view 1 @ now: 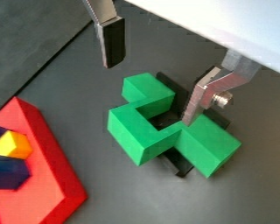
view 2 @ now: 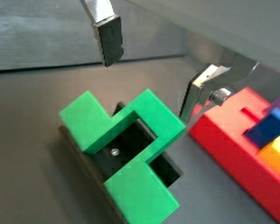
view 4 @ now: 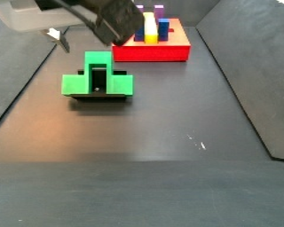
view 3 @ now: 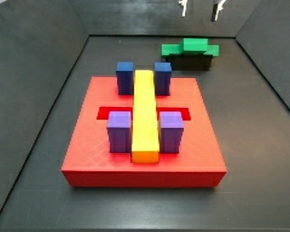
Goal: Pick up the green object. Move up. Place the green object on the fixture. Regrasp the green object. Move to above the board. Insert the green object.
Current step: Regrasp the green object.
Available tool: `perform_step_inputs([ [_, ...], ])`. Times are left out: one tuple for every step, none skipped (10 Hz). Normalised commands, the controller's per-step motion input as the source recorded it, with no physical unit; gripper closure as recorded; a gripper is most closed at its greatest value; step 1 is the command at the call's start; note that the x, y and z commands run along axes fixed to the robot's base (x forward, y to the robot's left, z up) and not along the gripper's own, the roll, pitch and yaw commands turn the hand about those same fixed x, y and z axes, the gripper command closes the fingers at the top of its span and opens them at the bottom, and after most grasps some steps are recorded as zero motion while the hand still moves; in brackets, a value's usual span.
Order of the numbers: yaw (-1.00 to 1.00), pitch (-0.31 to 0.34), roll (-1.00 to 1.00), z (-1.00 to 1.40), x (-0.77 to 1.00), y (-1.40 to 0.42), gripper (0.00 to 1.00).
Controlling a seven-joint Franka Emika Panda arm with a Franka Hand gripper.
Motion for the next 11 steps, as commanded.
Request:
perform_step_inputs([
  [0.23,0.066,0.91,0.0,0.0,-0.13,0.0],
  [0.28,0.026,0.93,0.0,0.0,-0.15,0.0],
  [0.29,0.0,0.9,0.0,0.0,-0.16,0.0],
  [0.03,0.046,0.6,0.0,0.16,-0.35,0.0],
  [-0.02,0.0,0.34,0.0,0.2,-0.35,0.0],
  [-0.19,0.0,0.16,0.0,0.25,-0.29,0.0],
  [-0.34,0.0,0.06,0.0,0.25,-0.24,0.0],
  [-0.42,0.0,0.0,0.0,0.25,-0.21,0.0],
  [-0.45,0.0,0.03,0.0,0.26,-0.21,0.0],
  [-0.43,0.0,0.27,-0.05,0.29,-0.21,0.0],
  [-0.39,0.0,0.5,-0.1,0.32,-0.18,0.0],
])
